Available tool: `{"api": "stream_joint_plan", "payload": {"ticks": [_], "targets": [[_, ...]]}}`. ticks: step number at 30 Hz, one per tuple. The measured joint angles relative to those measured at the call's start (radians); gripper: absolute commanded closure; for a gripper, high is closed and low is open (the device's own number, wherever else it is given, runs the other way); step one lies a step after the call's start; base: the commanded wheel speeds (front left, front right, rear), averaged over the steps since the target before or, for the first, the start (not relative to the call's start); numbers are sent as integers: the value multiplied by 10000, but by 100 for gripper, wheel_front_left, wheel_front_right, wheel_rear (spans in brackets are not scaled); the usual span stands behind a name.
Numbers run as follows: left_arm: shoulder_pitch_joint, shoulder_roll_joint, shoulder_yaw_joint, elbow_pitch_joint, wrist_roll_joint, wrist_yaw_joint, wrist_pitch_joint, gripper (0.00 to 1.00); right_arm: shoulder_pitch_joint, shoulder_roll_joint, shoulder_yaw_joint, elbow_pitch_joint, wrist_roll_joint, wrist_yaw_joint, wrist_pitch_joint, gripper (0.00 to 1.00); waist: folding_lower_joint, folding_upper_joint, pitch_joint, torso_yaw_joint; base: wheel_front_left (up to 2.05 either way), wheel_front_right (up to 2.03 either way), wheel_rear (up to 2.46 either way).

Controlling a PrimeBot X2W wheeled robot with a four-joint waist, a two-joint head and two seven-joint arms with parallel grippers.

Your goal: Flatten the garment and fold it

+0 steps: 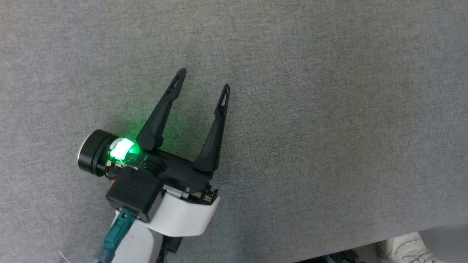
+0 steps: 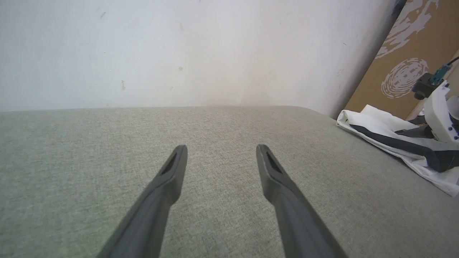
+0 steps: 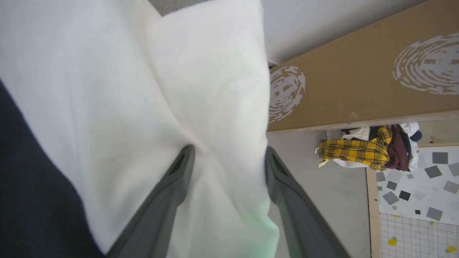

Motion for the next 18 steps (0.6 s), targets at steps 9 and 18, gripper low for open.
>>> {"api": "stream_joint_plan", "payload": {"ticks": [9, 18], "targets": [[40, -236, 282, 148, -407, 353, -451, 0, -158, 151, 374, 552, 125, 0, -711, 0, -1, 0, -503, 100, 0, 0, 0], [580, -336, 497, 550, -892, 445, -911, 0, 256, 596, 69, 140, 583, -2, -1492, 0, -2, 0, -1695, 196, 0, 0, 0]]}}
